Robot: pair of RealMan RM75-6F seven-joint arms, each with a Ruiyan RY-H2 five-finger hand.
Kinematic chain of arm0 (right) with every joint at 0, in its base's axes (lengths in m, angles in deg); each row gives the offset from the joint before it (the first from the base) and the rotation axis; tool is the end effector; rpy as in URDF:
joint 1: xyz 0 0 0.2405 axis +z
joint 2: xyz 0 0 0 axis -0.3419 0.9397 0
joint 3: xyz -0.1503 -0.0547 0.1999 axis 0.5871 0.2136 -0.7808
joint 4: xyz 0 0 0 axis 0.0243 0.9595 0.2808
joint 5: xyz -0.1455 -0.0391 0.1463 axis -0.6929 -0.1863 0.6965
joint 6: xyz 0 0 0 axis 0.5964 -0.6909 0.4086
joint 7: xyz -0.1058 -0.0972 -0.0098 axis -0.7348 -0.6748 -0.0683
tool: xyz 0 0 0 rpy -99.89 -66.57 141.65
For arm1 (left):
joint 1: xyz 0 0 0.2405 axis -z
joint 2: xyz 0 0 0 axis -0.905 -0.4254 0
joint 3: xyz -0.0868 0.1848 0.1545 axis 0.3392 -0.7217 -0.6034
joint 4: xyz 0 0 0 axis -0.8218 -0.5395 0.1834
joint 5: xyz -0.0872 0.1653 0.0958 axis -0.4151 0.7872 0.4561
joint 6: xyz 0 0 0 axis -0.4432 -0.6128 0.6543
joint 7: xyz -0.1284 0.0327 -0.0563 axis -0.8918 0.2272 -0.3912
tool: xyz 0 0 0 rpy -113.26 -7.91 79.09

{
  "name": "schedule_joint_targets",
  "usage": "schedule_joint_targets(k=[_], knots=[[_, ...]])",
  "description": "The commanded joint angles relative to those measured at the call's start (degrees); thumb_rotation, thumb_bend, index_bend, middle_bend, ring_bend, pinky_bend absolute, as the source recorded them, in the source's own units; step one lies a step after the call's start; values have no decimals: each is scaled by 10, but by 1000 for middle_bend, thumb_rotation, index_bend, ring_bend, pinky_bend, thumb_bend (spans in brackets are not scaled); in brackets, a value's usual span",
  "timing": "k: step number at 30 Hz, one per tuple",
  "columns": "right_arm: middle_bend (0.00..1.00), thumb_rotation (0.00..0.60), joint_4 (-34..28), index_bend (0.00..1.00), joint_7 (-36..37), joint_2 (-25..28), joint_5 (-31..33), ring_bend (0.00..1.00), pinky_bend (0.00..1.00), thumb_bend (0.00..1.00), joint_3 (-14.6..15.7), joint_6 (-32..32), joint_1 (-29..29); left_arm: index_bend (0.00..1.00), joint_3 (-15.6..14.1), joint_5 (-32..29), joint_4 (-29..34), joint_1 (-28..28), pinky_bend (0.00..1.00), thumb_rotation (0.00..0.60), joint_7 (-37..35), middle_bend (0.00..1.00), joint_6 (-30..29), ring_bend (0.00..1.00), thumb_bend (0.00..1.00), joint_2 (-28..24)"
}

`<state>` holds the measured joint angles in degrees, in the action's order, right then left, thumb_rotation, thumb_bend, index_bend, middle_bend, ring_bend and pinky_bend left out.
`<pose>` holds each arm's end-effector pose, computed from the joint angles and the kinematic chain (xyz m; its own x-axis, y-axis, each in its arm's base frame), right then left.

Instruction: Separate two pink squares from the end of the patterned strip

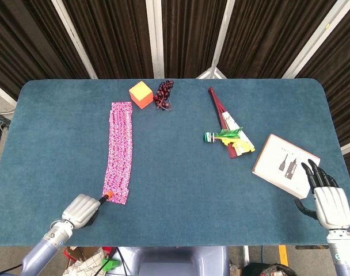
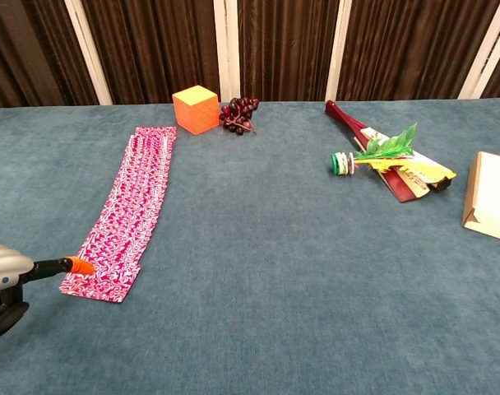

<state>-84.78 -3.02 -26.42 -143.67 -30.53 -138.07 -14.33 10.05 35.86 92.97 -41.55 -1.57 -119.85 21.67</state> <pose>-0.3053 -0.1886 0.1531 0.4382 0.0014 0.8989 -0.8986 -0.0239 0.4381 -0.2367 0.1995 0.0055 0.6348 0.4953 0.5931 0.7726 -0.4215 -0.4748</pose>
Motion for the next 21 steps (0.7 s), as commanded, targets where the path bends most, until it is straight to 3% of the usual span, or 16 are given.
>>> schedule_joint_targets(k=[1, 21], knots=[[0, 600, 0, 0, 2, 0, 0, 143, 249, 269, 0, 0, 0, 85, -4, -6, 2, 3, 727, 600, 4, 873, -1, 759, 931, 1], [0, 600, 0, 0, 6, 2, 0, 143, 249, 269, -1, -3, -1, 85, -26, -55, 9, 17, 727, 600, 39, 873, -14, 759, 932, 0]])
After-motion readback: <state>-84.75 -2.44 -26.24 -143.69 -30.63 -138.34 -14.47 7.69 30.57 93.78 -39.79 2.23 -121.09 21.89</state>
